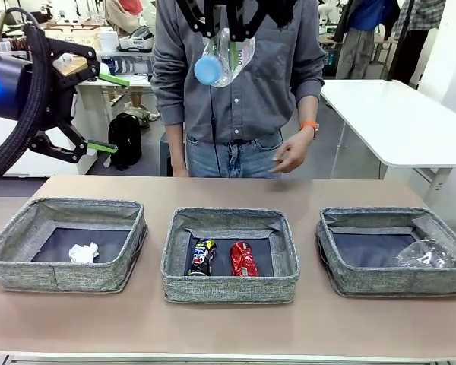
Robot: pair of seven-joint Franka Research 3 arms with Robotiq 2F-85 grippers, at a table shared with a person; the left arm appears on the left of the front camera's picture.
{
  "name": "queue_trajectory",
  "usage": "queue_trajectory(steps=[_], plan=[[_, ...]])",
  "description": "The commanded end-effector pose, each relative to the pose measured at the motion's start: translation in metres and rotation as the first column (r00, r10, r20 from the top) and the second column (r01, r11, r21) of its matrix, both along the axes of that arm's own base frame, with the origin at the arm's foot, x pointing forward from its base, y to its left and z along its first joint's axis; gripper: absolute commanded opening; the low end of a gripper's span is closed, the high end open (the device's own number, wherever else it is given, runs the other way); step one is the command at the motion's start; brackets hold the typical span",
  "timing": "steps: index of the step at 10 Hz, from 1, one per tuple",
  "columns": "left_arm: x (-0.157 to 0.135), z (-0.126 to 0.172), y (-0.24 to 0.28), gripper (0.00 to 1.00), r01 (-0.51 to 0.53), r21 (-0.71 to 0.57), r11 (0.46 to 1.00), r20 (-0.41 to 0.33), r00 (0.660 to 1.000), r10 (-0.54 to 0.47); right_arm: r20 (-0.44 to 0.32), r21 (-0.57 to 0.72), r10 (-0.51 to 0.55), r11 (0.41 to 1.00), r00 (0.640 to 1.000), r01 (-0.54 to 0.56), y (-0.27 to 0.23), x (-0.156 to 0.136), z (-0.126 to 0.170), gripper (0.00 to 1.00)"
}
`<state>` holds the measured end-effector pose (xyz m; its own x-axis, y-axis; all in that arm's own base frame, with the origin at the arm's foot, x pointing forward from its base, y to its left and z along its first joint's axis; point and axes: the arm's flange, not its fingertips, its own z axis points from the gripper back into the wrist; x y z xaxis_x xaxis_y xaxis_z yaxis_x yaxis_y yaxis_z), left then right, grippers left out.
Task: Sort the waste into the appropriate baskets.
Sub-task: Place the picked waste into the Fabric basket indicated by the person.
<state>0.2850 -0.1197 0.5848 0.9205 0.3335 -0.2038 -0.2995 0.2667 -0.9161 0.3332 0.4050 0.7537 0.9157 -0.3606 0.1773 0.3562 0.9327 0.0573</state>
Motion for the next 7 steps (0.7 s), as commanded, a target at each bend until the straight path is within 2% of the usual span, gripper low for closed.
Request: queue_trajectory(steps=[1,7], plan=[[-0.0001,-0.0003,0.0,1.0,-0.002,-0.007,1.0,0.008,1.0,0.002,0.016,0.001,0.016,1.0,1.0,-0.016,-0.0034,0.0005,0.0004,0.21],[-0.0001,-0.0003,0.0,1.0,-0.002,-0.007,1.0,0.008,1.0,0.002,0.016,0.001,0.016,1.0,1.0,-0.016,-0.0034,0.0005,0.0004,0.21]])
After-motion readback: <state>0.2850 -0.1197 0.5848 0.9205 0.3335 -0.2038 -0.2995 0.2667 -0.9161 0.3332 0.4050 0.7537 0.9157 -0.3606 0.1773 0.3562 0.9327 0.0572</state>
